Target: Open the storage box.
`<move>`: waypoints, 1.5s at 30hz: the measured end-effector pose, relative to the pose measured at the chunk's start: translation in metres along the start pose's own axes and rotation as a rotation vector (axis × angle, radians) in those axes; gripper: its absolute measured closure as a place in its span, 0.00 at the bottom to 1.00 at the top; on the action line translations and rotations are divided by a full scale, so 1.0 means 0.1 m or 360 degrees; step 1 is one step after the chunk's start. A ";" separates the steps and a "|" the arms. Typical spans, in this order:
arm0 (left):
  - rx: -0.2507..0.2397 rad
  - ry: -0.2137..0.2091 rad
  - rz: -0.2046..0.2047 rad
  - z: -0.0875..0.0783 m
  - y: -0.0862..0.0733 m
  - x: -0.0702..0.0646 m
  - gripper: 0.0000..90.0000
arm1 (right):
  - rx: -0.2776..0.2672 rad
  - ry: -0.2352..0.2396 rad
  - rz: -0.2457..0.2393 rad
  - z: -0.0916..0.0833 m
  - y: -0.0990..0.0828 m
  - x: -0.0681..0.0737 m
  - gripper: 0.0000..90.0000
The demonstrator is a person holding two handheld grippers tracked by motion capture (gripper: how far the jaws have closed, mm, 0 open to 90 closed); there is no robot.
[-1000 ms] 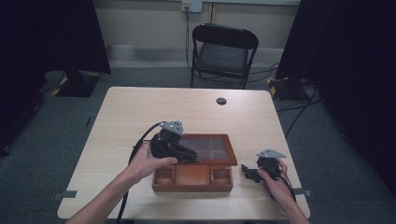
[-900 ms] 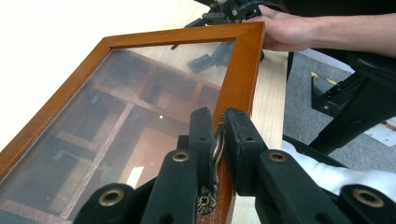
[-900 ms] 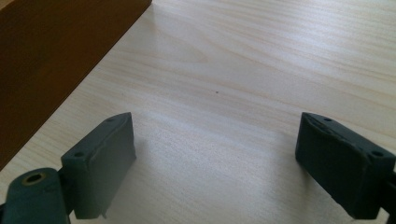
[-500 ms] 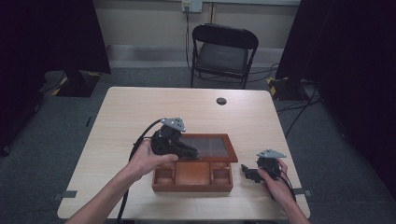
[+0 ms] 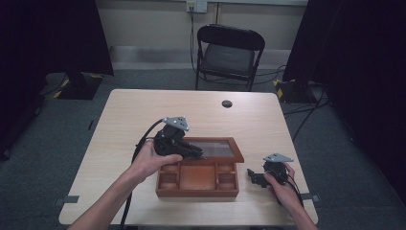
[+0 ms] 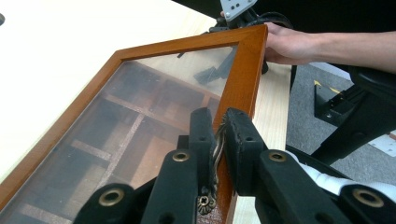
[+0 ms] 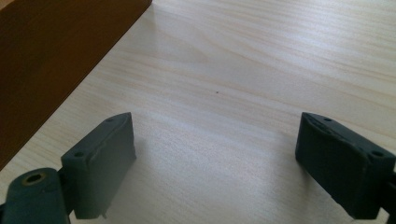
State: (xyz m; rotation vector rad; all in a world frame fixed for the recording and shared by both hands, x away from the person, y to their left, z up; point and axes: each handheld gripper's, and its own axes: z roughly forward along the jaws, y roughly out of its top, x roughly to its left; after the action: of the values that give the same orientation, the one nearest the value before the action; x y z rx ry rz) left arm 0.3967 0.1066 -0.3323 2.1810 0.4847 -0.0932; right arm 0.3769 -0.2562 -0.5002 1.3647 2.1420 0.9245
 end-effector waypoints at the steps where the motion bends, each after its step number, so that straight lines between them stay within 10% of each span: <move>1: -0.0005 -0.0004 -0.0003 0.00 0.00 0.01 0.90 | 0.0000 0.0000 0.0000 0.00 0.00 0.00 0.13; 45: -0.0097 0.0068 -0.0011 -0.09 0.15 0.09 0.91 | -0.0001 0.0003 -0.0004 0.00 0.00 0.00 0.12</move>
State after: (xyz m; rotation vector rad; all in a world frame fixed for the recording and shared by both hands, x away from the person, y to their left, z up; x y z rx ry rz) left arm 0.4100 0.1079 -0.3177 2.1252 0.5126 -0.0347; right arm 0.3773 -0.2564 -0.5002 1.3607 2.1447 0.9257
